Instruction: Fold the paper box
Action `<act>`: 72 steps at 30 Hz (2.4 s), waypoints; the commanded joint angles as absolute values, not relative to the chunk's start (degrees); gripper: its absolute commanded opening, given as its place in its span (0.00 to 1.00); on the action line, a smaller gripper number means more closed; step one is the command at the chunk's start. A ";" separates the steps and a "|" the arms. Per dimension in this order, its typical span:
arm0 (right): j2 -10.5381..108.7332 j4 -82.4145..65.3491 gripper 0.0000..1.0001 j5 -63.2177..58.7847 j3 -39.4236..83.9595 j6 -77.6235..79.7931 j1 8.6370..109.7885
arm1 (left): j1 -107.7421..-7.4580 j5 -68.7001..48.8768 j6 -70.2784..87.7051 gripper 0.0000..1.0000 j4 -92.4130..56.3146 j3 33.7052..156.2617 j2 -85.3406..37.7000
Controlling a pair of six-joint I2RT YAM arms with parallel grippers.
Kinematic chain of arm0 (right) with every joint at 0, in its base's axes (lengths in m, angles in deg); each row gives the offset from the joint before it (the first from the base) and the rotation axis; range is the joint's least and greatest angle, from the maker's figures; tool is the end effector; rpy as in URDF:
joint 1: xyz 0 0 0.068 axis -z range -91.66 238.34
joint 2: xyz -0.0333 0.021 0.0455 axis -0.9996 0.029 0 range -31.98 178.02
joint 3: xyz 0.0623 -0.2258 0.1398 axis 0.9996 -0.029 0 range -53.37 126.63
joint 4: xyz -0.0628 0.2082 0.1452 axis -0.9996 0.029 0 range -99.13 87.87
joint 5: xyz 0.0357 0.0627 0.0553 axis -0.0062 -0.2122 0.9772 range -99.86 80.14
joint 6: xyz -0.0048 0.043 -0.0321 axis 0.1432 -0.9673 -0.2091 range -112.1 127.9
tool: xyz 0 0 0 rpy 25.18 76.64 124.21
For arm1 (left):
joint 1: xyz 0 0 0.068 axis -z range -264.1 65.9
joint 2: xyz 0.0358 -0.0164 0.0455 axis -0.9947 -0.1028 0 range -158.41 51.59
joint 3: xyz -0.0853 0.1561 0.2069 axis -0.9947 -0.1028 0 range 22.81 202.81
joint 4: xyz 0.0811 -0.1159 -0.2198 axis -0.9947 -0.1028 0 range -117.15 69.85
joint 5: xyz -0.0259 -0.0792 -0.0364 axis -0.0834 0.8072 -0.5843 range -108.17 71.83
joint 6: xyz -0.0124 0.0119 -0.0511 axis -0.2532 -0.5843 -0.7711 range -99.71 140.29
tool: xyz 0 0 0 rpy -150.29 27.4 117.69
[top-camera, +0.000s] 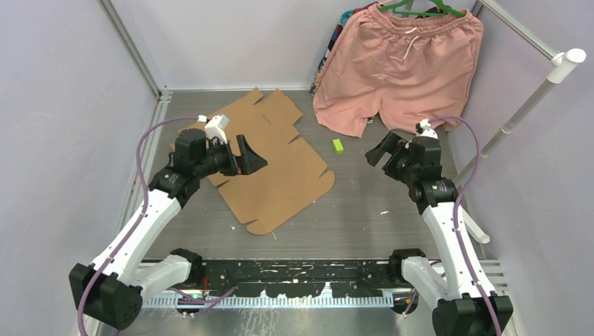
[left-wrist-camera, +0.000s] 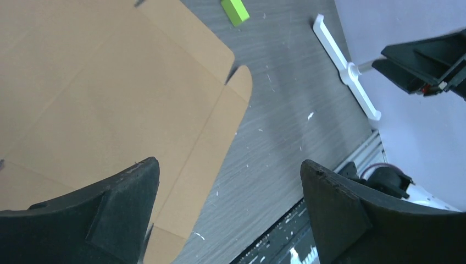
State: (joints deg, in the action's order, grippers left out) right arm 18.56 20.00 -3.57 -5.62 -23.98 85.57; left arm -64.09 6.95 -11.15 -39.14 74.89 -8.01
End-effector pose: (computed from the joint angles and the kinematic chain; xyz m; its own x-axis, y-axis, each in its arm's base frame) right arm 0.1924 0.0132 0.3075 -0.5229 0.5003 -0.6901 0.1594 0.8528 0.4974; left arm 0.2129 -0.0937 0.3212 -0.7057 -0.2457 -0.6646 0.3500 0.6946 -0.6285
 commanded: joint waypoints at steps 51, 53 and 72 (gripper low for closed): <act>78.94 14.76 0.63 -24.79 34.99 -5.30 67.95 | -67.75 -14.90 -11.69 1.00 -50.90 78.88 -7.68; 80.30 14.44 0.61 -23.84 35.37 -5.36 67.95 | -68.74 -14.17 -11.64 1.00 -50.70 78.64 -7.83; 85.23 13.62 0.50 -22.77 31.73 -7.34 68.00 | -70.97 -11.24 -11.13 1.00 -50.19 77.35 -9.27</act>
State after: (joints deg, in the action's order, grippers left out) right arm 84.77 15.25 -21.37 32.43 -7.08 67.85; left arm -70.60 -12.68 -12.11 -51.33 76.48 -9.69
